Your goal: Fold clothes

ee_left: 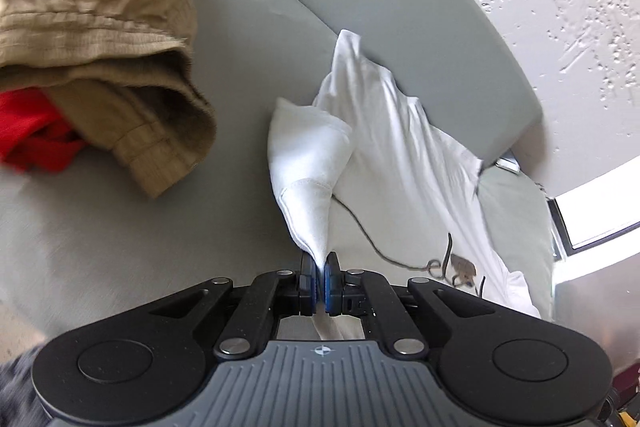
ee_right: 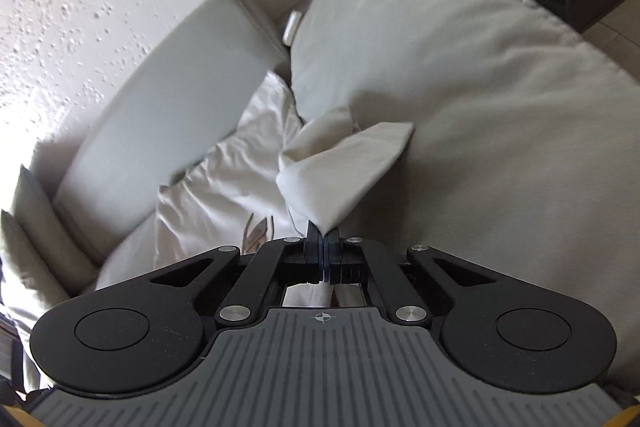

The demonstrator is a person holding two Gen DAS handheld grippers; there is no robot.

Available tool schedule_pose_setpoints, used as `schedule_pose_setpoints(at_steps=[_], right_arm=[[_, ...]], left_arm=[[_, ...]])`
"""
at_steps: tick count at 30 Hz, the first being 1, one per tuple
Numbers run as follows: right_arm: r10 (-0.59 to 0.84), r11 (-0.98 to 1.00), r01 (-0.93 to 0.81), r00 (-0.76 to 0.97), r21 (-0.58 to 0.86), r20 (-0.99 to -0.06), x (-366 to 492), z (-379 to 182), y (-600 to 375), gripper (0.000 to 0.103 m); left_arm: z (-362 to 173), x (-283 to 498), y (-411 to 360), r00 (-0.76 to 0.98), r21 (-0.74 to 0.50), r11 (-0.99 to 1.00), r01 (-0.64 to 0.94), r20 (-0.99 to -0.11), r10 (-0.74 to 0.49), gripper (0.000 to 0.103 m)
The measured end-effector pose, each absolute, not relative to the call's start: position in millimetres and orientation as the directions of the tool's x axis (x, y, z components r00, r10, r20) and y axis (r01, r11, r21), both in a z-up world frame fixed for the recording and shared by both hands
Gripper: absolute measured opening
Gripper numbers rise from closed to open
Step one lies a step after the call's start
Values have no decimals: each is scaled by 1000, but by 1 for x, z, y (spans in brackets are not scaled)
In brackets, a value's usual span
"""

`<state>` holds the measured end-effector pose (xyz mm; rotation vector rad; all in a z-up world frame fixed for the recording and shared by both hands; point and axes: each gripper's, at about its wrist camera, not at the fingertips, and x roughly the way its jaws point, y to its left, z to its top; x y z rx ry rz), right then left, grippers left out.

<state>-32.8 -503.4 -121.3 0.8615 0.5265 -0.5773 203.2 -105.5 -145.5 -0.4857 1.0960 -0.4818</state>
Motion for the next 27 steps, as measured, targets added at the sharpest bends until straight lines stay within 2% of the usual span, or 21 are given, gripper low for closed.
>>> schedule_pose_setpoints(at_steps=[5,8,9,11,12,13,14,16,21,27], right_arm=[[-230,563,670,689,484,-687,-62,-114,-482,0],[-213,595,695,621,405,-754,-63,-132,-473,0],[-209,597,702,603,388,-770,-64,-138,-471,1],[-213,595,715,581,367,-786,-69,-143,-469,17],[-221,591,719,582,367,-783,-72,-142,-471,18],[-231,585,721,587,372,-776,-75,-140,-473,22],[-242,575,724,595,381,-766,-78,-136,-477,34],[-281,548,732,617,405,-735,-86,-129,-490,45],[-302,470,735,655,489,-693,-86,-136,-547,46],[-160,379,649,748,660,-644,-72,-174,-602,44]], left_arm=[[-151,174,-90,350,-496,858,135,-786,-510,2],[-164,166,-96,331,-374,916,145,-854,-402,10],[-165,163,-99,333,-335,929,157,-868,-369,16],[-161,156,-104,354,-270,946,177,-880,-317,31],[-156,152,-106,373,-246,952,184,-878,-299,42],[-149,148,-108,401,-225,954,199,-869,-289,42],[-142,145,-110,429,-203,955,214,-859,-279,42],[-131,140,-111,479,-175,955,240,-834,-273,42],[-116,132,-136,496,-212,905,370,-779,-385,42],[-118,117,-170,457,-199,865,461,-782,-423,43]])
